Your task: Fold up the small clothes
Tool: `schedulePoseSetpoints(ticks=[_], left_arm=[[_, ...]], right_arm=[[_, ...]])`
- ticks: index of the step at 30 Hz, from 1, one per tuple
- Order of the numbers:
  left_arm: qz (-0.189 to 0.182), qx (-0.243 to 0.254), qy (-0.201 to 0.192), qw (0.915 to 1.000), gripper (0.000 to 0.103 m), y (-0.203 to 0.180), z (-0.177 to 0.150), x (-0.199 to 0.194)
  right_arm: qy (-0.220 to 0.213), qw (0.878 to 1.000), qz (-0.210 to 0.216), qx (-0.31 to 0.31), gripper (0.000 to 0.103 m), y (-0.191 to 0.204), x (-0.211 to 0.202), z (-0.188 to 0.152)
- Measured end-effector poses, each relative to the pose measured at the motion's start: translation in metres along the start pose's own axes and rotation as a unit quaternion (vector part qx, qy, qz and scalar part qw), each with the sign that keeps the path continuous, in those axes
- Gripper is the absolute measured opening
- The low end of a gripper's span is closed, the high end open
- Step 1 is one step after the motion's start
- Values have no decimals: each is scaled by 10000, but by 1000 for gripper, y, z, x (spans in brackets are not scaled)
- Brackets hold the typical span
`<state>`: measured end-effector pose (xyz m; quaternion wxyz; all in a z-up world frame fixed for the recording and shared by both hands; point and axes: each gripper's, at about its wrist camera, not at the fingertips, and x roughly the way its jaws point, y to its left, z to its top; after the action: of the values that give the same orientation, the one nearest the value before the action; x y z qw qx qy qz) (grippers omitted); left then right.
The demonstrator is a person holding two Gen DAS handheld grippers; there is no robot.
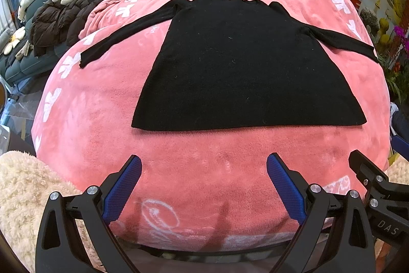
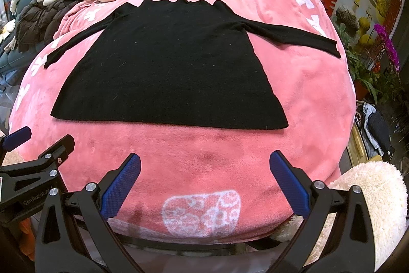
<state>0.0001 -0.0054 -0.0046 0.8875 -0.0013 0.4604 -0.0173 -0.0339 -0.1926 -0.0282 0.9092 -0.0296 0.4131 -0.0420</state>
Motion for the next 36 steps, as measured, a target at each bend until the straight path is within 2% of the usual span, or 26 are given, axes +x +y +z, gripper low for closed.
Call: schedulePoseSetpoints(ticks=[28, 32, 36], left_arm=[[-63, -33, 138, 9999, 95, -2, -4, 10], [-268, -136, 209, 9993, 95, 2, -1, 14], [-365, -234, 203, 9989, 95, 4, 2, 15]], right_arm=[[75, 9999, 53, 98, 98, -1, 6, 0], [144, 9990, 139, 409, 98, -19, 10, 12], [42, 9960, -19, 888, 98, -67, 17, 44]])
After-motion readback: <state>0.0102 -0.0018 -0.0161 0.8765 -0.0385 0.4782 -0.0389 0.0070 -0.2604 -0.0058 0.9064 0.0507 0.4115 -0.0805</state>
